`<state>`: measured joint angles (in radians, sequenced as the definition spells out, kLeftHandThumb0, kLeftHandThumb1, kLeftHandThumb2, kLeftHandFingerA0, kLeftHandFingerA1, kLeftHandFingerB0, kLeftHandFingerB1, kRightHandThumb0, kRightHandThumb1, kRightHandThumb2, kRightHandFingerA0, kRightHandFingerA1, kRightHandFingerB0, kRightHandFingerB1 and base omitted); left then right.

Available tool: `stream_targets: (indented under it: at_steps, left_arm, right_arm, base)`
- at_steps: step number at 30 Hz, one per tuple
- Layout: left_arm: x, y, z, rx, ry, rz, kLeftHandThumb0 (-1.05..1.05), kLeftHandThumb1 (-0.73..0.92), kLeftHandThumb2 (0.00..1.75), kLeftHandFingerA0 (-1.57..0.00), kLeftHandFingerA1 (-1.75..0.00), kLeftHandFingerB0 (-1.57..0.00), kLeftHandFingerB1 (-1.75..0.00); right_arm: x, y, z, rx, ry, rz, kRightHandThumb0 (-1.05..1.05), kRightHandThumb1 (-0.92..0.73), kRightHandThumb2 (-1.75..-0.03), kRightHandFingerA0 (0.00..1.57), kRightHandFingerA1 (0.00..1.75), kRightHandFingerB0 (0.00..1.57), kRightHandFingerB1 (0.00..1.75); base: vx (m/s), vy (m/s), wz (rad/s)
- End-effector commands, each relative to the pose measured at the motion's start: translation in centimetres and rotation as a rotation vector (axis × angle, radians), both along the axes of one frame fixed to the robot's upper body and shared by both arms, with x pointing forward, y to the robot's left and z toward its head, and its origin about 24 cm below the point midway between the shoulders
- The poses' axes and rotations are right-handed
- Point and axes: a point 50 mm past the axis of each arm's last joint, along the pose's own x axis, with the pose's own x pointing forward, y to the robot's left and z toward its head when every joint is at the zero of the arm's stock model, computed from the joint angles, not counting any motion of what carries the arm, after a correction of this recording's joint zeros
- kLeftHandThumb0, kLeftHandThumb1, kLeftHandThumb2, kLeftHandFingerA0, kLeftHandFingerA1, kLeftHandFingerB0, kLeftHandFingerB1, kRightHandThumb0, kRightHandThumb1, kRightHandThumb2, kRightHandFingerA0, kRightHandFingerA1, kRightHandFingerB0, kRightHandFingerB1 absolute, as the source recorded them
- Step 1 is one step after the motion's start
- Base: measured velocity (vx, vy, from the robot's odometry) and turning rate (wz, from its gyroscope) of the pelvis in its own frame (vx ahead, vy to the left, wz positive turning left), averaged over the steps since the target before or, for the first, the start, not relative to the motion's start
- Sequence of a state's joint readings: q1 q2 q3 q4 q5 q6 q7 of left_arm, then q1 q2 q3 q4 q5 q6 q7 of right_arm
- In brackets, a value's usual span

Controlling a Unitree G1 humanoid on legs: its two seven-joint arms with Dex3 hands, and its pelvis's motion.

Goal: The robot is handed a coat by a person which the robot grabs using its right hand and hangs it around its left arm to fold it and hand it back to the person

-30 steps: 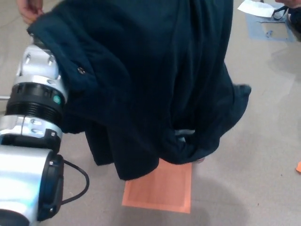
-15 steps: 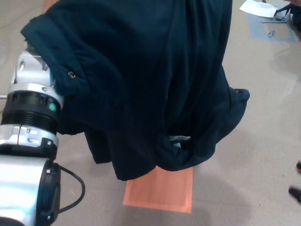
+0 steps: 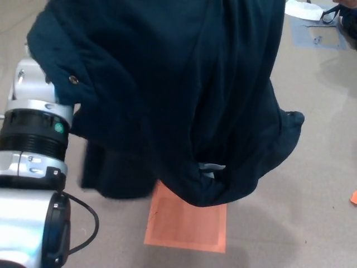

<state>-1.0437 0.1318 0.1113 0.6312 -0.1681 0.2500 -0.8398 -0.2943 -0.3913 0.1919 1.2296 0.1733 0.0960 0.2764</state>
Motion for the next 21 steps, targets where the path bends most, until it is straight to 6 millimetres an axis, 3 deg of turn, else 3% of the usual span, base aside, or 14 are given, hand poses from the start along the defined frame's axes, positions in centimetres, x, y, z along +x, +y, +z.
stream_targets:
  at_steps: [1,12,14,21]
  left_arm:
    - [-0.57,1.24,1.61,-0.062,-0.04,-0.025,-0.67,0.63,0.98,-0.09,-0.45,0.0,-0.36]
    - [-0.62,1.21,1.73,-0.066,-0.033,-0.017,-0.74,0.63,0.97,-0.1,-0.45,0.0,-0.31]
    - [-0.64,1.23,1.67,-0.065,-0.034,-0.017,-0.73,0.64,0.98,-0.03,-0.42,-0.01,-0.3]
    - [-0.75,1.45,1.27,-0.055,-0.036,-0.02,-0.76,0.65,0.98,-0.08,-0.44,0.0,-0.29]
  right_arm:
    - [0.25,-0.61,0.27,-0.18,-0.017,0.119,-0.8,-0.86,-1.16,0.0,0.14,0.0,0.16]
    - [0.49,-0.54,0.36,-0.182,-0.024,0.141,-0.79,-0.88,-1.16,0.0,0.15,0.0,0.17]
    - [0.49,-0.55,0.36,-0.179,-0.015,0.144,-0.76,-0.86,-1.17,0.0,0.17,0.03,0.2]
    - [0.53,-0.58,0.41,-0.176,-0.014,0.15,-0.77,-0.86,-1.17,0.0,0.16,0.03,0.2]
  base:
    - [0.0,0.0,0.0]
    - [0.0,0.0,0.0]
    - [0.0,0.0,0.0]
    - [0.0,0.0,0.0]
